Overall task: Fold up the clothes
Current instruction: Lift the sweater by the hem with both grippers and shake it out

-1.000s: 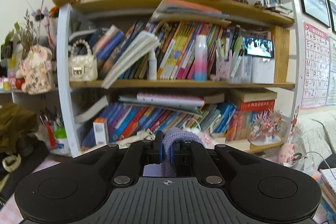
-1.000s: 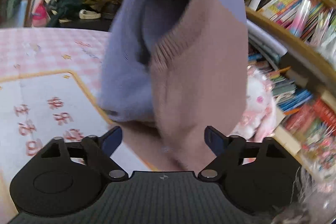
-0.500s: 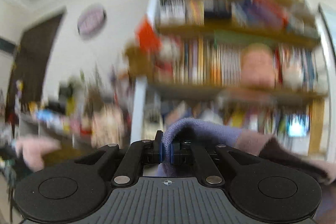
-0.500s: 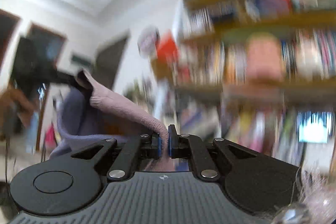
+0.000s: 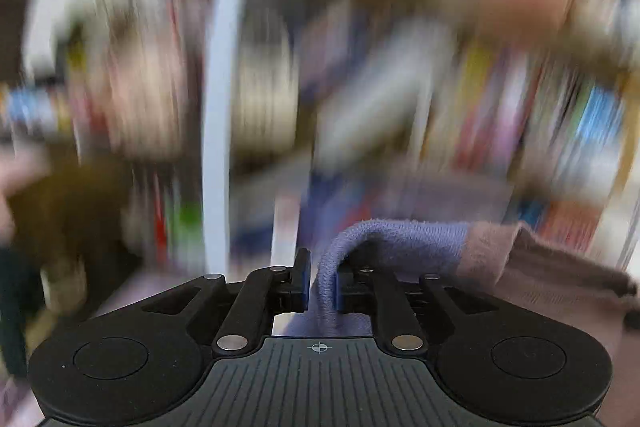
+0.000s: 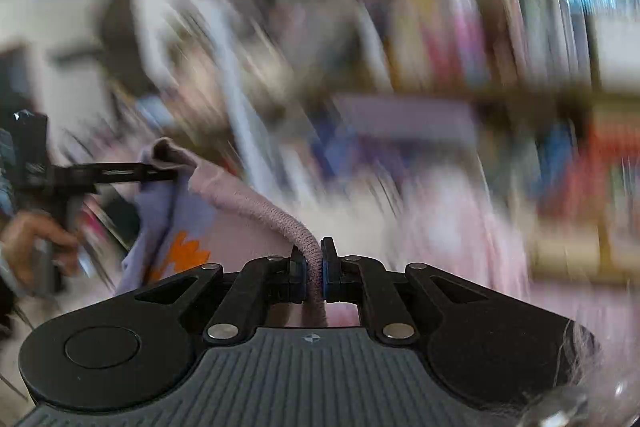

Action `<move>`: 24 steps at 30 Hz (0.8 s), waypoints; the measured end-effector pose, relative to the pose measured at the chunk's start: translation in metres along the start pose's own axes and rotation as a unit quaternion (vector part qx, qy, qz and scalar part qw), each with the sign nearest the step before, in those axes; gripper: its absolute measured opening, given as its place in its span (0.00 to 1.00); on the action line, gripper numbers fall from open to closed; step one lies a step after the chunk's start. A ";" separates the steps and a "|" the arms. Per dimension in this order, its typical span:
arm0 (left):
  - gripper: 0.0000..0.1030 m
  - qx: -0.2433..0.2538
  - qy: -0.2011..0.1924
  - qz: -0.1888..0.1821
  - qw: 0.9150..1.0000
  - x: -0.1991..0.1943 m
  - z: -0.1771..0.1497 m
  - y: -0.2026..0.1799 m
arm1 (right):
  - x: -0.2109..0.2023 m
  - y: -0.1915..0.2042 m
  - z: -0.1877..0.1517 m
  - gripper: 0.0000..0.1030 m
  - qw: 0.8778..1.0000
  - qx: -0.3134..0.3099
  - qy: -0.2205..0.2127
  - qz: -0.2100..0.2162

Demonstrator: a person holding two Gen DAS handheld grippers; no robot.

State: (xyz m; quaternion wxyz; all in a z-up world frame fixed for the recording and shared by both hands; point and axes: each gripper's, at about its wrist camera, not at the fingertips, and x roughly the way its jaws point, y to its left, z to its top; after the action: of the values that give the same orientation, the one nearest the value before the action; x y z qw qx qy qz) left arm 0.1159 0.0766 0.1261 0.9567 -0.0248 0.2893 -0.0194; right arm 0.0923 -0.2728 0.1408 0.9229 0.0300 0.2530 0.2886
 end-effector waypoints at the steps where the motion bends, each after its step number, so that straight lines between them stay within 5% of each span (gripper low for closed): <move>1: 0.19 0.016 0.061 0.005 0.998 0.038 -0.015 -0.001 | 0.027 -0.007 -0.009 0.07 0.999 -0.002 0.028 -0.027; 2: 0.22 0.033 0.116 0.006 0.993 0.069 -0.031 -0.003 | 0.053 -0.013 -0.019 0.07 0.997 -0.003 0.056 -0.054; 4: 0.27 0.055 0.158 0.006 0.986 0.090 -0.057 -0.007 | 0.103 -0.026 -0.038 0.07 0.989 -0.007 0.107 -0.106; 8: 0.73 0.091 0.138 -0.001 0.986 0.057 -0.085 -0.020 | 0.145 -0.046 -0.048 0.07 0.978 -0.035 0.130 -0.158; 13: 0.73 0.144 0.122 -0.036 0.981 0.009 -0.117 -0.045 | 0.192 -0.066 -0.045 0.08 0.964 -0.094 0.149 -0.200; 16: 0.73 0.212 0.106 -0.079 0.968 -0.017 -0.151 -0.078 | 0.211 -0.068 -0.049 0.12 0.960 -0.116 0.160 -0.197; 19: 0.73 0.257 0.105 -0.134 0.951 -0.032 -0.176 -0.109 | 0.202 -0.053 -0.059 0.63 0.961 -0.138 0.137 -0.197; 24: 0.73 0.261 0.120 -0.208 0.935 -0.045 -0.190 -0.133 | 0.137 -0.017 -0.083 0.63 0.974 -0.118 0.089 -0.173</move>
State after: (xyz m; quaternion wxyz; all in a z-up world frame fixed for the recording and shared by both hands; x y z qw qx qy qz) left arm -0.0299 -0.0608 0.0005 0.8624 0.1683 0.3750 -0.2956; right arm 0.1575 -0.2200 0.0036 0.9295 -0.1488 0.3002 0.1538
